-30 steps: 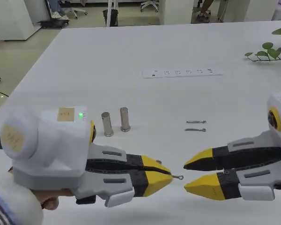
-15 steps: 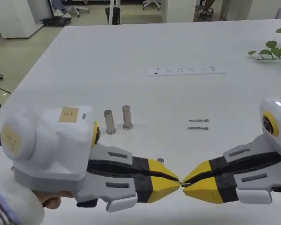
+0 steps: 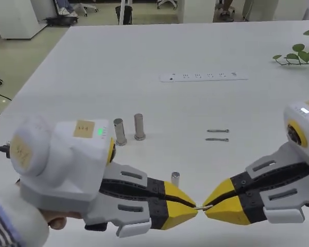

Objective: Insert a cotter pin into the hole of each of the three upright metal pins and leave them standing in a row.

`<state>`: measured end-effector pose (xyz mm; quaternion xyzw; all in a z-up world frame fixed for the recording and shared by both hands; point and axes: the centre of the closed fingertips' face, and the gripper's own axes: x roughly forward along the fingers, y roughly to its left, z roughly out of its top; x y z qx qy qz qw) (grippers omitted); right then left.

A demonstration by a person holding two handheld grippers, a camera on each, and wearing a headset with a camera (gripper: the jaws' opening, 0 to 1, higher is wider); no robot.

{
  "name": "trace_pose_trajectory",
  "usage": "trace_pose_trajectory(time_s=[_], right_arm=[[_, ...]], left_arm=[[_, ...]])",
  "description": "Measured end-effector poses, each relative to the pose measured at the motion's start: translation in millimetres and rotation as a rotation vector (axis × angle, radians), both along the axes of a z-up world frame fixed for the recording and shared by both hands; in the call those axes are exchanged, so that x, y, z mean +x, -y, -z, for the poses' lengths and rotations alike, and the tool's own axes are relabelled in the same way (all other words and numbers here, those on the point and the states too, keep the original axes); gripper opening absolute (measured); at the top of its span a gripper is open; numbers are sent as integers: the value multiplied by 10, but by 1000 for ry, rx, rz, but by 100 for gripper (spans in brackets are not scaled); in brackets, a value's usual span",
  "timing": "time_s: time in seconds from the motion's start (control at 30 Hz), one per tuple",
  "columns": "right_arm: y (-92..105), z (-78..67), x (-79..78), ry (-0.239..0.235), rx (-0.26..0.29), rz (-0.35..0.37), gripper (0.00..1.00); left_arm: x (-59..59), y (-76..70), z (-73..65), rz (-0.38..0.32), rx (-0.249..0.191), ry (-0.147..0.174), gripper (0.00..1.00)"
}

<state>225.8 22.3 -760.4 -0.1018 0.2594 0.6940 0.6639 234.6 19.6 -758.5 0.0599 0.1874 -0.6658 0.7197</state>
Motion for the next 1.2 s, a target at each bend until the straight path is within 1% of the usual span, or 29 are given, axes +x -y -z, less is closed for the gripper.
trace_pose_trajectory(time_s=[0.07, 0.13, 0.27, 0.3, 0.4, 0.47, 0.53, 0.6, 0.63, 0.7, 0.73, 0.77, 0.83, 0.87, 0.9, 0.93, 1.0, 1.07, 1.1, 1.2], right_arm=[[4, -3, -2, -6, -4, -3, 3], [8, -3, 11, -1, -10, -1, 3], [16, 1, 42, 8, -18, 4, 3], [18, 5, 48, 8, -21, 1, 3], [20, 25, 83, 16, -31, 1, 3], [17, 19, 132, 26, -32, 9, 3], [6, -5, 182, 33, -26, 18, 3], [5, -14, 229, 44, -30, 25, 3], [7, -16, 252, 48, -32, 29, 3], [13, -22, 291, 55, -33, 37, 3], [16, -27, 309, 57, -31, 42, 3], [19, -31, 327, 58, -29, 48, 3], [33, -32, 376, 60, -26, 64, 3], [44, -25, 398, 59, -28, 72, 3], [54, -16, 418, 61, -30, 78, 3], [68, -2, 447, 63, -34, 88, 3], [83, 16, 477, 59, -35, 98, 3], [101, 49, 519, 61, -40, 115, 3], [107, 65, 533, 60, -44, 121, 3], [127, 134, 595, 54, -55, 146, 3]], left_arm=[[0, -2, -2, 2, -5, -9, 0], [5, 1, -7, -1, -7, -8, 0], [32, 5, -5, -18, -11, -27, 0], [34, 10, 0, -21, -11, -37, 0], [64, 12, 31, -35, 2, -32, 1], [110, -3, 70, -59, 21, -21, 1], [154, -9, 75, -80, 18, -11, 2], [207, -15, 71, -105, 11, 3, 8], [218, -18, 67, -105, 11, 18, 10], [242, -18, 56, -120, 3, 19, 15], [283, -27, 50, -135, 0, 35, 17], [304, -34, 48, -145, -1, 42, 18], [363, -57, 50, -168, 3, 66, 21], [413, -86, 73, -182, 24, 99, 22], [465, -114, 98, -207, 43, 120, 23], [500, -129, 125, -216, 59, 143, 24], [530, -135, 140, -232, 55, 145, 27], [606, -163, 173, -268, 57, 152, 30], [626, -172, 196, -276, 60, 152, 31], [704, -218, 308, -320, 83, 136, 30]])
